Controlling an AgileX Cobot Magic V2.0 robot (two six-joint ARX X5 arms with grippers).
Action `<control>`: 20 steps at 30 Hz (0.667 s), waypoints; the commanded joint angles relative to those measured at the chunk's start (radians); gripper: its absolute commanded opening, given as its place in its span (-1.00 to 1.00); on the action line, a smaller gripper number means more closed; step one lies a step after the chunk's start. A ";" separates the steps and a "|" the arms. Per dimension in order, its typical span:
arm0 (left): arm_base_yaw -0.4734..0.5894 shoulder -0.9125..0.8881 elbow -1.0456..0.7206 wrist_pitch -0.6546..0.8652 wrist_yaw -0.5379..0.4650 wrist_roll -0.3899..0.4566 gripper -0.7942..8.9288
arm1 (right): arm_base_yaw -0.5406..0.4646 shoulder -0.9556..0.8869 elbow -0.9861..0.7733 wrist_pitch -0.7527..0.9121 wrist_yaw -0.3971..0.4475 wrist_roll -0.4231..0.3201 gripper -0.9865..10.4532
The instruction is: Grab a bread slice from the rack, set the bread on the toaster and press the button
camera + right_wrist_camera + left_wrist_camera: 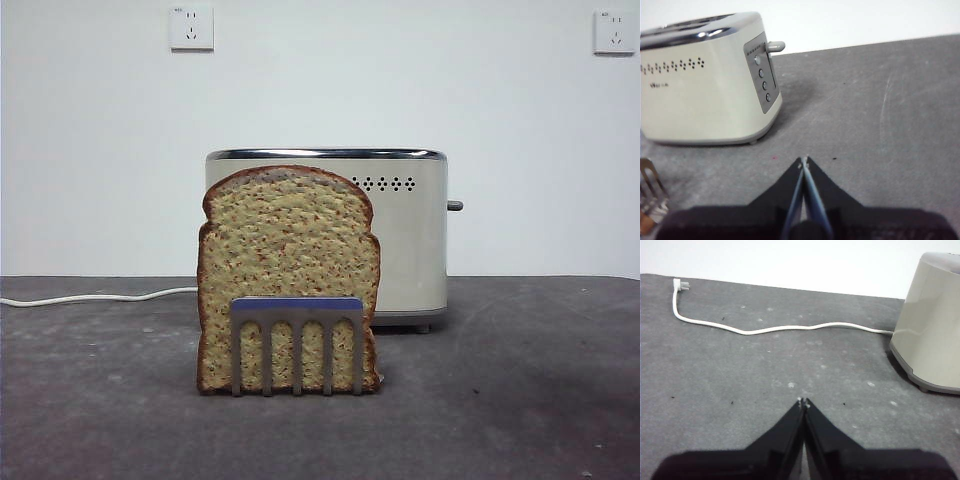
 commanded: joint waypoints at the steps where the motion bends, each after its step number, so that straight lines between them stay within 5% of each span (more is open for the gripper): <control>1: 0.003 -0.002 -0.014 0.002 0.020 -0.037 -0.84 | 0.002 -0.004 -0.012 -0.007 -0.002 0.108 -0.83; 9: 0.003 -0.002 0.014 0.001 0.200 -0.153 -0.85 | 0.002 -0.002 0.017 -0.008 -0.010 0.338 -0.85; 20: 0.003 0.054 0.283 -0.148 0.319 -0.183 -0.85 | 0.003 0.135 0.252 -0.011 -0.044 0.301 -0.85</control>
